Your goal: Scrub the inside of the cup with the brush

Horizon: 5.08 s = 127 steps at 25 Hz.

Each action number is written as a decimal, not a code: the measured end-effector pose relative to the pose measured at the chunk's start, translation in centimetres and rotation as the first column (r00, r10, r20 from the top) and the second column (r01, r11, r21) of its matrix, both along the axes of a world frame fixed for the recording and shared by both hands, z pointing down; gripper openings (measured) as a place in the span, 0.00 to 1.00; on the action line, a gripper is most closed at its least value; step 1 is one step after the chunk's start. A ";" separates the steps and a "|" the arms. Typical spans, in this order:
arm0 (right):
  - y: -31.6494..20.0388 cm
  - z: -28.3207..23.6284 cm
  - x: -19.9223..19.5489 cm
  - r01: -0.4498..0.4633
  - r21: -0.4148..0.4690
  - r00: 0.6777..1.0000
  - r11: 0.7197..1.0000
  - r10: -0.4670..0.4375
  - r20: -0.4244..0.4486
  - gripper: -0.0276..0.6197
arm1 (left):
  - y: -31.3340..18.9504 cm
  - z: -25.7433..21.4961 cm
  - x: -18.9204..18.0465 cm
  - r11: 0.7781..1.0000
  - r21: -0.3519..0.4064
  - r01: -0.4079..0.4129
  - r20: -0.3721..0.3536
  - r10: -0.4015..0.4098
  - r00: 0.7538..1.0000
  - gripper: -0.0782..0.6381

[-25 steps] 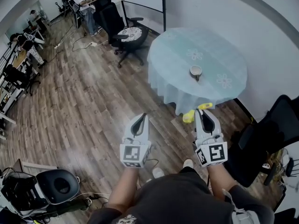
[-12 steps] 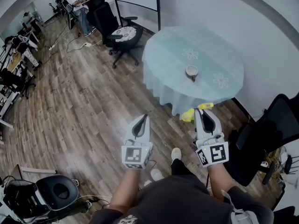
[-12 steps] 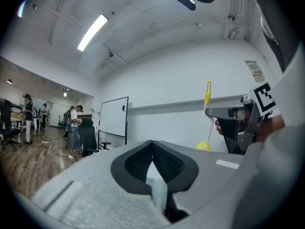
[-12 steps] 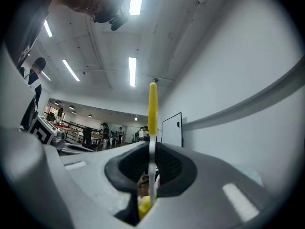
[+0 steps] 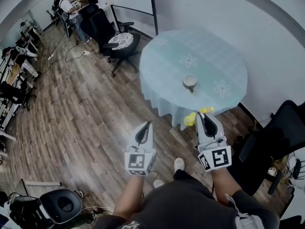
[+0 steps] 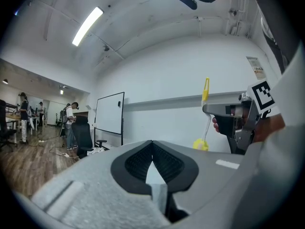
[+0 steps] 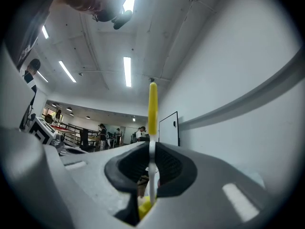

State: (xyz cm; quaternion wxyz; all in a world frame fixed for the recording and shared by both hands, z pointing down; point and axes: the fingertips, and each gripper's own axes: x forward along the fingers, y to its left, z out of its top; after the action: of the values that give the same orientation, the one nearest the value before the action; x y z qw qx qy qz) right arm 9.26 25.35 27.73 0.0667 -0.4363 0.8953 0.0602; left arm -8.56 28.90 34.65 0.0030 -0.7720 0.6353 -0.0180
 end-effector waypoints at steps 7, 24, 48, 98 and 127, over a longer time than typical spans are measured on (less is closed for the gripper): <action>-6.9 0.6 2.9 0.016 -0.027 1.000 0.999 -0.016 0.022 0.10 | -6.7 0.6 2.6 1.000 -0.022 0.013 0.008 -0.013 1.000 0.11; -16.6 1.7 6.2 0.048 -0.068 0.997 0.997 -0.043 0.070 0.10 | -15.0 1.3 5.7 0.997 -0.055 0.046 0.019 -0.045 0.999 0.11; -31.5 4.7 -3.5 -0.122 -0.114 0.993 0.986 0.121 -0.015 0.10 | -33.2 3.5 -4.4 0.988 -0.070 -0.140 -0.031 0.138 0.990 0.11; -49.8 14.8 -2.7 -0.188 -0.205 0.982 0.960 0.177 -0.072 0.10 | -53.2 12.6 -0.8 0.946 -0.201 -0.256 -0.069 0.247 0.967 0.11; -53.9 23.5 -3.1 -0.181 -0.320 0.971 0.930 0.116 -0.210 0.10 | -58.2 19.8 0.1 0.931 -0.256 -0.261 -0.076 0.250 0.965 0.11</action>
State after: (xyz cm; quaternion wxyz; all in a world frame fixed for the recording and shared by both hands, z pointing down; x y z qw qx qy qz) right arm 6.20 -28.59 51.20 -0.0983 -0.5003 0.8589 -0.0483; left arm -8.47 -29.25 54.43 -0.1108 -0.8418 0.5212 -0.0858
